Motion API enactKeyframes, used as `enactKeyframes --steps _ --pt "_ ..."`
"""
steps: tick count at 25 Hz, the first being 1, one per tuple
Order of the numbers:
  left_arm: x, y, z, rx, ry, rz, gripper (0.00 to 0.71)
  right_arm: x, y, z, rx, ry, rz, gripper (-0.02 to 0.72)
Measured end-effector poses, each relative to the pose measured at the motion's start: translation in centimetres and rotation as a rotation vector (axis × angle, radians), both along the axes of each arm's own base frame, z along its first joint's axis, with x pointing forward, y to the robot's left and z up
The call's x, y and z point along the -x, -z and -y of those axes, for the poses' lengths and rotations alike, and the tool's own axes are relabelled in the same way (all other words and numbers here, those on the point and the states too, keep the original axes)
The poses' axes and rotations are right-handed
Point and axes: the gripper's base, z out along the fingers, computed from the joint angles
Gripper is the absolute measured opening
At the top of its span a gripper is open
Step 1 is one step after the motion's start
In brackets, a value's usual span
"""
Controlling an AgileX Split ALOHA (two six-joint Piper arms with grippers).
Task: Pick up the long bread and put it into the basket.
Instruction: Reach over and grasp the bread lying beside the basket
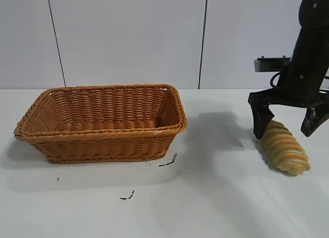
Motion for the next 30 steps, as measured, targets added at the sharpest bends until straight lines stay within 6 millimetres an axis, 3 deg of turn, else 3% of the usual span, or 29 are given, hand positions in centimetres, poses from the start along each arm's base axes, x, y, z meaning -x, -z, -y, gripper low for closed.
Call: enactKeyframes --steps 13,15,18,20,25,30 --pt "0.0 0.0 0.0 0.000 0.000 0.000 0.692 -0.1 0.9 0.0 -0.002 0.002 -0.005 0.682" --pt "0.0 0.0 0.0 0.000 0.000 0.000 0.692 -0.1 0.9 0.0 0.006 -0.004 -0.005 0.586" --pt "0.0 0.0 0.0 0.000 0.000 0.000 0.692 0.0 0.9 0.1 0.014 -0.010 -0.021 0.253" --pt "0.0 0.0 0.0 0.000 0.000 0.000 0.692 0.1 0.9 0.1 0.016 -0.011 -0.027 0.131" --pt "0.0 0.0 0.0 0.000 0.000 0.000 0.692 0.3 -0.1 0.4 0.046 -0.035 -0.036 0.119" --pt "0.0 0.0 0.0 0.000 0.000 0.000 0.692 0.2 -4.9 0.5 0.053 -0.038 0.043 0.119"
